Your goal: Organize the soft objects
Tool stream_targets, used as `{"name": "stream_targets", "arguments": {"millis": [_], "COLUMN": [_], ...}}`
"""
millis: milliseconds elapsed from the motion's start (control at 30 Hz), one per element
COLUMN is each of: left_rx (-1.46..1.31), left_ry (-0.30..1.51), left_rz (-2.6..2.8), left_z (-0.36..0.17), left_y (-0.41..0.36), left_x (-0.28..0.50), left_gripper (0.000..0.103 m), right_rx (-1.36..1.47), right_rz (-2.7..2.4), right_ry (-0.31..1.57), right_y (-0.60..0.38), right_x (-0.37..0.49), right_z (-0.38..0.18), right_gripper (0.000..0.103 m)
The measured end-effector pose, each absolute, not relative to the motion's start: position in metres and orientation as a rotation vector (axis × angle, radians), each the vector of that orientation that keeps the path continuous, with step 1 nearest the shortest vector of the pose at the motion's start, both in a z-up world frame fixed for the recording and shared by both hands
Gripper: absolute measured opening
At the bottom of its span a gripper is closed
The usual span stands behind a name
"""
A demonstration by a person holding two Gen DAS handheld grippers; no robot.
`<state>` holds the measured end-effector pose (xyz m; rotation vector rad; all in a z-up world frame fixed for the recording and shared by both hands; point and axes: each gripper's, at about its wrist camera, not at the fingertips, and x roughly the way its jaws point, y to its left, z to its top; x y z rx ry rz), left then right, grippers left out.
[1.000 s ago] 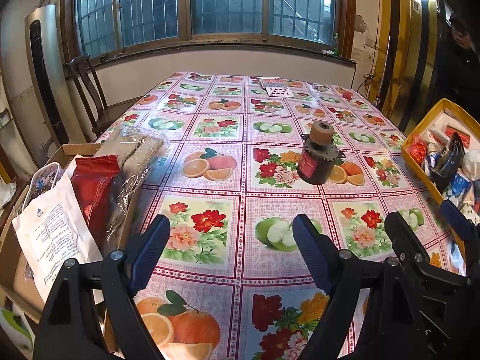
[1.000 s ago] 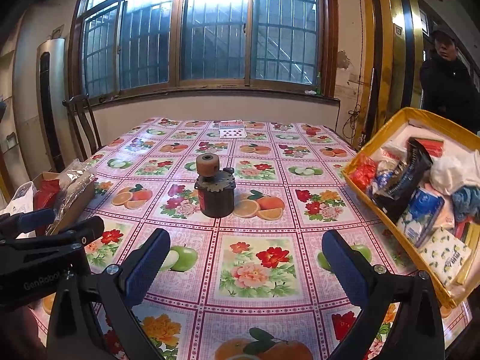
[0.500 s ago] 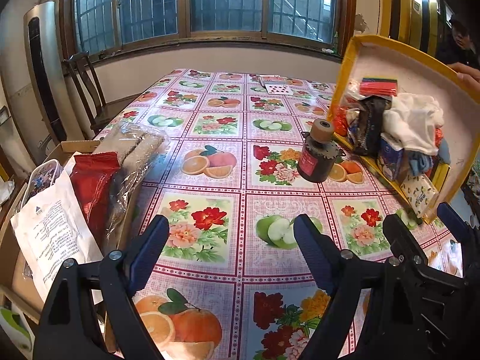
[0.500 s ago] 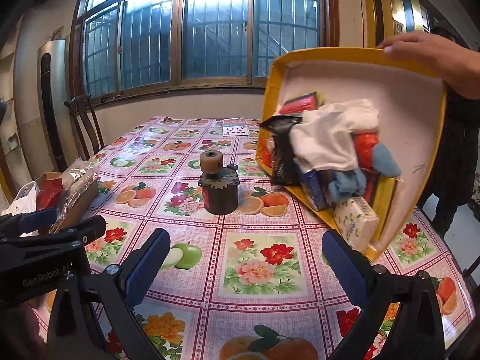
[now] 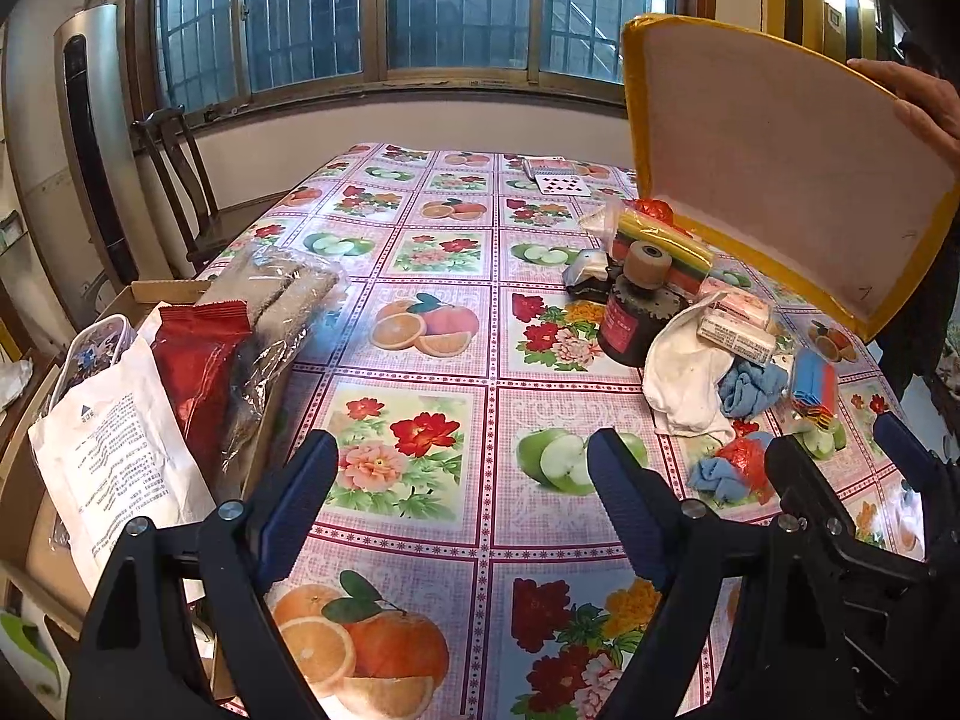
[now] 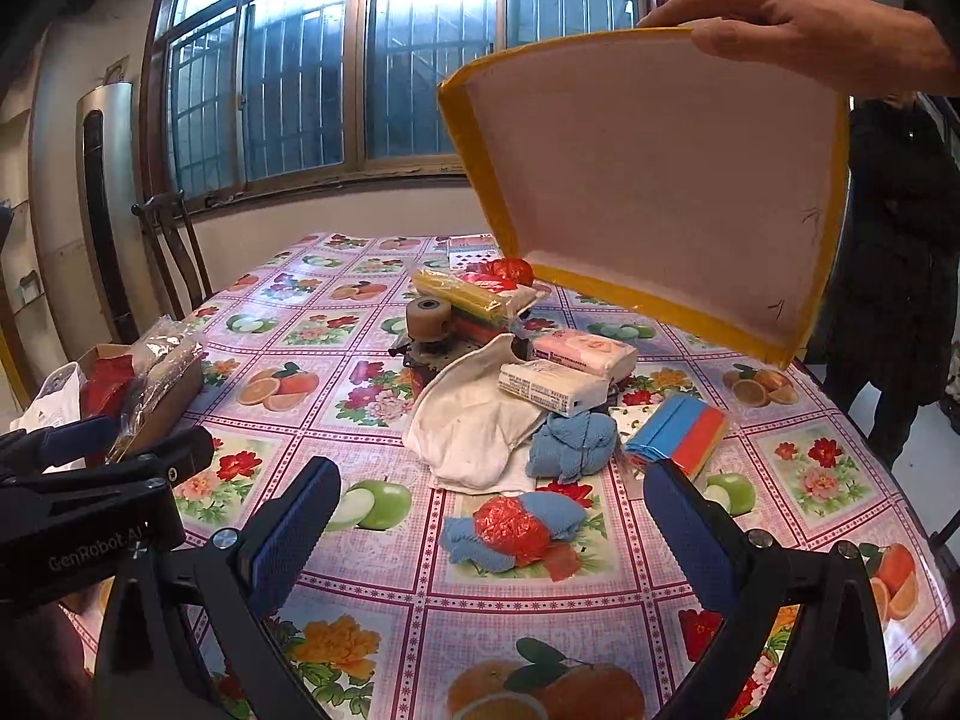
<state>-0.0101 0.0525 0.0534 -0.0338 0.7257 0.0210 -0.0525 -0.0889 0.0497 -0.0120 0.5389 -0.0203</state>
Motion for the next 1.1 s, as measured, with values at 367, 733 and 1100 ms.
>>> {"name": "stream_targets", "arguments": {"millis": [367,733,1100], "left_rx": [-0.022,0.054,0.001], "left_ry": [0.714,0.717,0.682], "left_rz": [0.003,0.031,0.195], "left_z": [0.054,0.054,0.073], "left_y": [0.046,0.031,0.087], "left_x": [-0.009,-0.013,-0.038], "left_gripper": [0.086,0.086,0.087], "right_rx": [-0.016,-0.009,-0.048], "right_rz": [-0.034,-0.045,0.090], "right_ry": [0.532,0.534,0.512], "right_y": [-0.095,-0.105,-0.046], "right_x": [-0.055,-0.057,-0.053], "right_z": [0.052,0.051,0.077], "right_gripper": [0.102,0.102,0.102]}}
